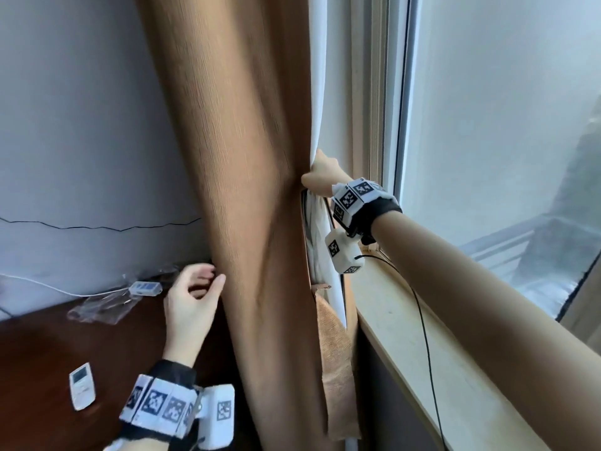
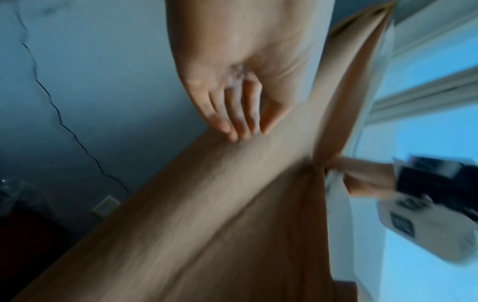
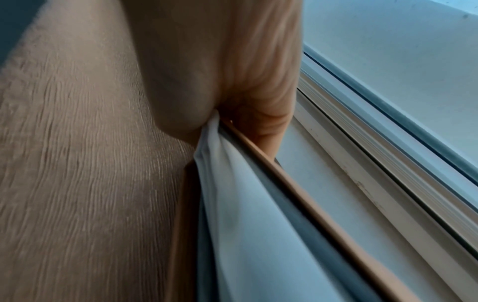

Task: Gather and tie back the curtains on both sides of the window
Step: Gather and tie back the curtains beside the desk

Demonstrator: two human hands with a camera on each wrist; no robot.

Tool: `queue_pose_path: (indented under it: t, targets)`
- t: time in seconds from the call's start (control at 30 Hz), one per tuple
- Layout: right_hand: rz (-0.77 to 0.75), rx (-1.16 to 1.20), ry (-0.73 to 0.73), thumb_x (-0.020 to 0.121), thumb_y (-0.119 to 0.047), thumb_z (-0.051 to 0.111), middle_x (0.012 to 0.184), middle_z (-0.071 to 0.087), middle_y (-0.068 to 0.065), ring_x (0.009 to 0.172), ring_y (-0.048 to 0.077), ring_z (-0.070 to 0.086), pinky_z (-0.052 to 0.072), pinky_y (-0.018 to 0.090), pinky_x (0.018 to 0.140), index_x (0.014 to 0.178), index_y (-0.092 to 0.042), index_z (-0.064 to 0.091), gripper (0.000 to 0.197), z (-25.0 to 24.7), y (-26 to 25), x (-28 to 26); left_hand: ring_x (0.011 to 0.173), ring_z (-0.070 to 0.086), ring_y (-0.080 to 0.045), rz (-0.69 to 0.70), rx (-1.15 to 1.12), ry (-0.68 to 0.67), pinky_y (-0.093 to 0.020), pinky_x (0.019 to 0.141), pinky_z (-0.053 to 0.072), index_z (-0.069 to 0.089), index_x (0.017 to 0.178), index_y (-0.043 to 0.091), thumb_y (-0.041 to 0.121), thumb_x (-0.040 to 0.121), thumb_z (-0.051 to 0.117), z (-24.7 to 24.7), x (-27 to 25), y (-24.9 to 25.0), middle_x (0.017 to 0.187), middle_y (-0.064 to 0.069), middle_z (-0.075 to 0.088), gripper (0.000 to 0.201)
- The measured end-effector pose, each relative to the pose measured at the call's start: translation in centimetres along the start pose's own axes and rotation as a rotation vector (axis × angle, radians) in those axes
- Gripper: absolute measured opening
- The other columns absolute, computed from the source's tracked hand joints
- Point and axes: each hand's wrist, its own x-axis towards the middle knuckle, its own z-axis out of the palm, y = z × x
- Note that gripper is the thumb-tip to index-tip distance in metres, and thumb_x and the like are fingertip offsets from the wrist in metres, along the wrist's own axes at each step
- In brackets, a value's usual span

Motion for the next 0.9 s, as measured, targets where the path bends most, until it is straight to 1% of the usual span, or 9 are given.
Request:
queue_pose_path:
  t: [0.07,0.13,0.2,0.3,0.37,0.5,0.57,0.67,0.9]
  targets:
    - [-0.005,0.001,-0.006,0.082,-0.009,0.045,0.112,0.054,0.015,0.096,0.029,0.057,0.053,0.039,0.085,0.124,-0.005,0.041,0.042,0.0,0.0,-0.1,0.112,0.051,-0.013,-0.076,0.083,0.005,-0.034,0.096,0.044,0.045,0.131,0.022,0.032,0.071,0.083,-0.2,1.6,0.4,0.127,0.003,0.050,0.071]
    - [-0.013,0.008,-0.008,0.082,-0.009,0.046,0.111,0.054,0.015,0.093,0.027,0.057,0.052,0.036,0.079,0.124,-0.006,0.041,0.043,0.1,0.0,-0.1,0.123,0.045,-0.017,-0.127,0.152,-0.064,-0.037,0.104,0.039,0.031,0.142,0.021,0.043,0.067,0.083,1.1,2.2,1.0,0.137,0.000,0.043,0.094]
    - [-0.018,0.009,-0.010,0.082,-0.009,0.046,0.109,0.055,0.014,0.092,0.026,0.056,0.048,0.033,0.075,0.123,-0.006,0.041,0.041,0.2,-0.1,-0.2,0.123,0.048,-0.026,-0.109,0.208,-0.057,-0.038,0.101,0.040,0.037,0.138,0.013,0.044,0.073,0.078,2.7,2.1,1.5,0.135,-0.008,0.051,0.083]
    - [-0.027,0.014,-0.010,0.081,-0.009,0.046,0.109,0.055,0.014,0.091,0.026,0.056,0.046,0.032,0.074,0.122,-0.007,0.042,0.042,0.3,-0.3,-0.5,0.100,0.060,-0.037,-0.027,0.247,0.080,-0.033,0.079,0.044,0.056,0.103,0.002,0.029,0.084,0.068,4.2,1.6,1.9,0.102,-0.018,0.065,0.035]
    - [-0.032,0.015,-0.006,0.080,-0.009,0.045,0.109,0.056,0.014,0.090,0.027,0.056,0.046,0.032,0.074,0.122,-0.007,0.043,0.042,0.4,-0.4,-0.7,0.091,0.064,-0.039,0.000,0.233,0.141,-0.032,0.073,0.046,0.058,0.100,0.000,0.018,0.086,0.063,5.1,0.6,2.6,0.093,-0.020,0.066,0.023]
    - [-0.044,0.012,-0.013,0.079,-0.009,0.045,0.106,0.055,0.013,0.090,0.027,0.057,0.048,0.033,0.073,0.119,-0.008,0.042,0.040,0.6,-0.7,-1.1,0.092,0.064,-0.043,0.025,0.437,0.078,-0.045,0.075,0.051,0.033,0.139,-0.005,0.004,0.087,0.054,8.2,-0.6,5.3,0.111,-0.026,0.062,0.057]
    - [-0.049,-0.001,-0.016,0.079,-0.009,0.044,0.104,0.054,0.012,0.091,0.028,0.057,0.051,0.037,0.076,0.117,-0.007,0.041,0.038,0.8,-0.7,-1.4,0.096,0.066,-0.037,0.079,0.606,0.013,-0.044,0.078,0.051,0.025,0.144,0.000,0.005,0.089,0.051,10.1,-0.2,6.4,0.120,-0.019,0.059,0.061]
    - [-0.057,-0.014,-0.018,0.079,-0.009,0.045,0.101,0.055,0.013,0.090,0.031,0.057,0.054,0.041,0.080,0.116,-0.007,0.040,0.037,0.9,-0.9,-1.8,0.100,0.065,-0.031,0.160,0.685,-0.101,-0.040,0.082,0.051,0.018,0.147,0.007,0.008,0.094,0.045,13.0,0.9,7.3,0.125,-0.013,0.056,0.060]
    - [-0.064,-0.063,-0.032,0.082,-0.011,0.044,0.105,0.053,0.016,0.087,0.029,0.056,0.054,0.040,0.078,0.124,-0.008,0.036,0.043,-0.3,-0.1,-2.7,0.107,0.060,-0.034,0.054,0.545,-0.282,-0.043,0.088,0.049,0.007,0.149,0.019,0.014,0.095,0.038,14.7,4.5,7.3,0.123,-0.015,0.057,0.063]
